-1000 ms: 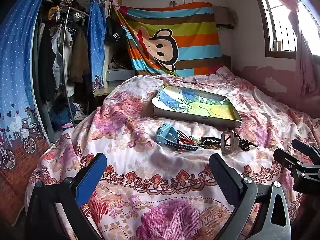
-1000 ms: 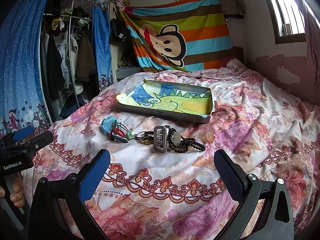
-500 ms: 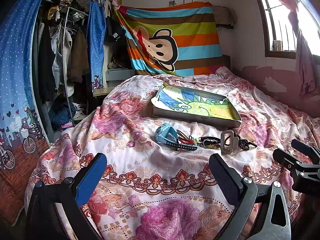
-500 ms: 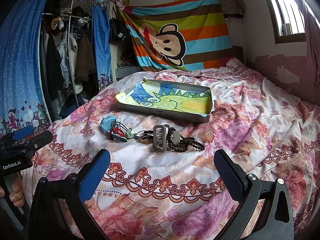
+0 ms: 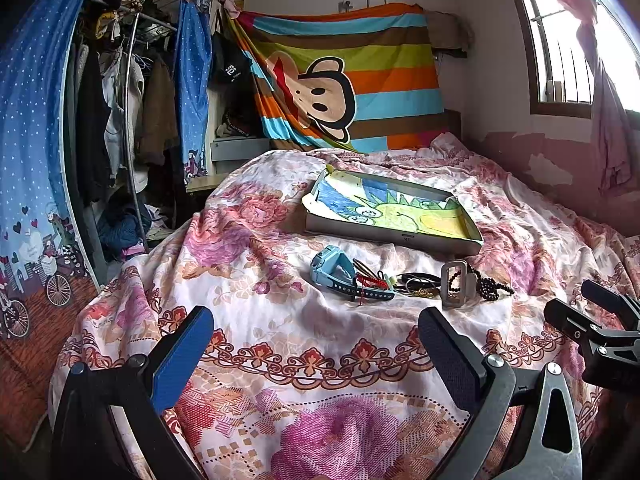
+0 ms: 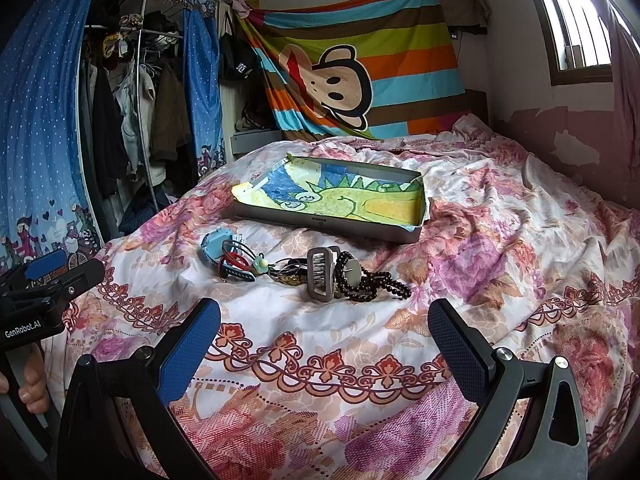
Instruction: Organize jewelry
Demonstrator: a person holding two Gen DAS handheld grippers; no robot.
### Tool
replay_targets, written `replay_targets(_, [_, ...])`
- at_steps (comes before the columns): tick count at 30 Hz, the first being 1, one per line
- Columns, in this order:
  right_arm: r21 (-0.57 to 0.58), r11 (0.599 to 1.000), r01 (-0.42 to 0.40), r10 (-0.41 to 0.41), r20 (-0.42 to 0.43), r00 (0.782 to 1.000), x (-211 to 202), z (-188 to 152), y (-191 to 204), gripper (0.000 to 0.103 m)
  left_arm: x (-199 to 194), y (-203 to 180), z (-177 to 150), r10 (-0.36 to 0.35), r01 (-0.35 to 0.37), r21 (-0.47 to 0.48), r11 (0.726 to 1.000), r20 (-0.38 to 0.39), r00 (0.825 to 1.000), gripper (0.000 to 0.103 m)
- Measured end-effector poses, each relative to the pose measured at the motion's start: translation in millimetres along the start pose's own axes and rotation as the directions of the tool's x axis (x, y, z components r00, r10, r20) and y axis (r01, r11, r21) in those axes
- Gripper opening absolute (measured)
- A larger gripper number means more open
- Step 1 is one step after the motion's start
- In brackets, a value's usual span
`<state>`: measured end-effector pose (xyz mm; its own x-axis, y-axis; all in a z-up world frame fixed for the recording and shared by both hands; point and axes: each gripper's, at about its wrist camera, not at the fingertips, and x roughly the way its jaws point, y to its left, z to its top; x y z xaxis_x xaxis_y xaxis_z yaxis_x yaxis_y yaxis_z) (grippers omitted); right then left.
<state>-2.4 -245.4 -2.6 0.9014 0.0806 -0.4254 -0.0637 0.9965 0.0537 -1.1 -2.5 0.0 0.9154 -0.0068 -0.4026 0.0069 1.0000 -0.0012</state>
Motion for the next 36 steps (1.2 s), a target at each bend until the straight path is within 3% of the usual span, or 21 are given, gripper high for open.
replay_targets(36, [0.001,1.0,-0.002,0.002,-0.006,1.0,1.1,0.5,-0.7,0.102,2.0,2.9,0.7,-0.003,0.003,-0.005,1.0,-0.006,1.0,0.103])
